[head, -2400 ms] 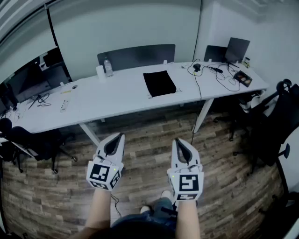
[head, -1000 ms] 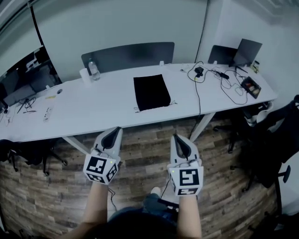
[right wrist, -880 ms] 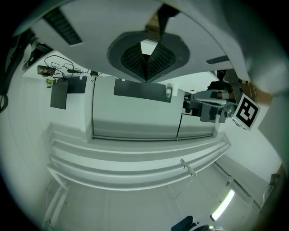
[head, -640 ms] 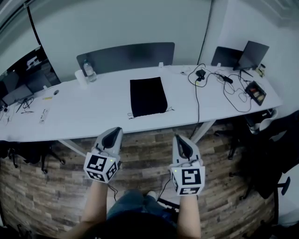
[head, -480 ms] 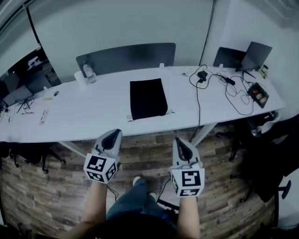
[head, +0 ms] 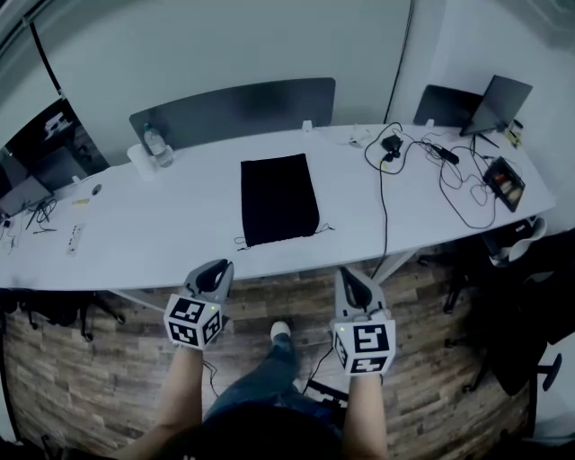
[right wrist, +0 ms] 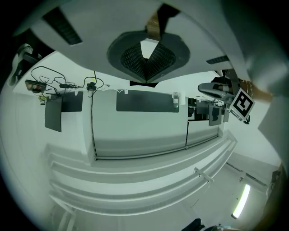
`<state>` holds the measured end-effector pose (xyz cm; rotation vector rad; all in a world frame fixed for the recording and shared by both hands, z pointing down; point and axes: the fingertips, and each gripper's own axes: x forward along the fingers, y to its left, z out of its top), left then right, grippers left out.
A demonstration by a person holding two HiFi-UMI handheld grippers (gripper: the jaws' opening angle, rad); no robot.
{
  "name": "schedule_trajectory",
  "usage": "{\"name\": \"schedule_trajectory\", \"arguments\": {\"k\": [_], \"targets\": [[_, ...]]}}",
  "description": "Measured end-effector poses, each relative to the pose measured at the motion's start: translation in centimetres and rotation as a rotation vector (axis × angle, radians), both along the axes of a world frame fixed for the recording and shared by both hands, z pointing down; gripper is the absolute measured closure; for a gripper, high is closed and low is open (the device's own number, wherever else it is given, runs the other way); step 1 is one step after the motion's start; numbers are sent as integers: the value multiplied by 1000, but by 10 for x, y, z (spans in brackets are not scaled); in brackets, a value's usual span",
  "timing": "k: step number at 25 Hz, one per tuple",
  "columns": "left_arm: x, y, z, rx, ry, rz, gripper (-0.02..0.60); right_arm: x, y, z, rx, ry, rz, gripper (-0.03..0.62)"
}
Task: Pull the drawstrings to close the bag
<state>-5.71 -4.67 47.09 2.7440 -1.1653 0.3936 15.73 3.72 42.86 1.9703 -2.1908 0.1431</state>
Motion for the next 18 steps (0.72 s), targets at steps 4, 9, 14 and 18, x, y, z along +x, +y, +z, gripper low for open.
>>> {"name": "schedule_trajectory", "arguments": {"k": [4, 9, 14, 18], "targets": [[6, -33, 36, -89, -46, 14, 555, 13, -40, 20, -50, 3, -11, 600], [13, -65, 87, -212, -148, 66, 522, 20, -88, 49, -148, -5, -16, 600], [14, -88, 129, -293, -254, 112, 499, 25, -122, 73, -268, 14, -39, 600], [15, -105, 155, -315, -365, 160, 495, 29, -150, 90, -298, 29, -53, 600]]}}
